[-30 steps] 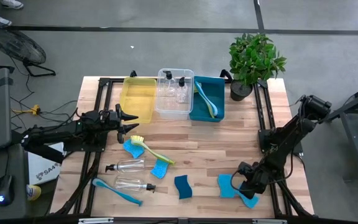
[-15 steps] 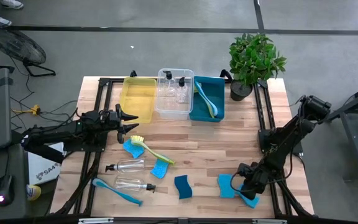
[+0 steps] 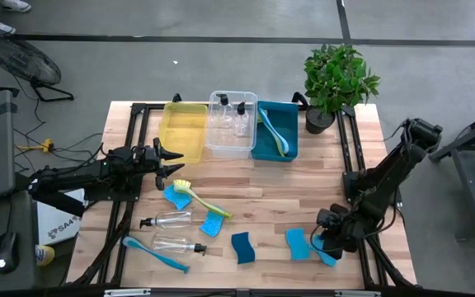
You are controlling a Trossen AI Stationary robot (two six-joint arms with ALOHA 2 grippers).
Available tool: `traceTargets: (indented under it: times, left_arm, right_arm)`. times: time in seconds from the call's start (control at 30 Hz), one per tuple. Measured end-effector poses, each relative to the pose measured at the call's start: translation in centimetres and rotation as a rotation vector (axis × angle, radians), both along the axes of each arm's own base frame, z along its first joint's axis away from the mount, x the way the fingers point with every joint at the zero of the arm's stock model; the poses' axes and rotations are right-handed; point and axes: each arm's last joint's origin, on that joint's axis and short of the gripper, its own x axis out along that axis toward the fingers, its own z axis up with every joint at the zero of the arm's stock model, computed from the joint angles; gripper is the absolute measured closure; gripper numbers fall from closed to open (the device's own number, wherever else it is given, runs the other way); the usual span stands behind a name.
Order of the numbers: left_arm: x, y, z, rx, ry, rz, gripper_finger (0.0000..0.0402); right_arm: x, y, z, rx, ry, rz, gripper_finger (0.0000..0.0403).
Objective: Pick & Place Kitchen Sink Supplies
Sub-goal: Put the blue sponge into the yellow bin
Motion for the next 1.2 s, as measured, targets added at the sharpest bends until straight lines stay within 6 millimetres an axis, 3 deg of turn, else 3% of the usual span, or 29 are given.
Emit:
traceTargets:
  times: [0.23, 0.4, 0.8, 1.0, 1.2]
  left_arm:
    - [0.0, 0.0, 0.0, 0.0, 0.0, 0.0, 0.0241]
    - [0.0, 0.0, 0.0, 0.0, 0.0, 0.0, 0.0241]
    - [0.0, 0.0, 0.0, 0.0, -0.001, 0.0, 0.0241]
    - [0.0, 0.0, 0.0, -0.021, -0.007, -0.002, 0.0241]
    - [0.0, 0.0, 0.1, -0.024, -0.016, 0.004, 0.0241]
  right_arm:
    - [1.3, -1.2, 3.3, -0.257, -0.365, 0.044, 0.0402]
    - [2.9, -2.2, 4.4, -0.47, -0.527, 0.108, 0.0403]
    - [6.0, -4.5, 5.8, -0.806, -0.65, 0.128, 0.0402]
    - [7.1, -5.3, 6.6, -0.879, -0.696, 0.163, 0.0402]
    - [7.9, -6.5, 6.0, -0.891, -0.763, 0.139, 0.0402]
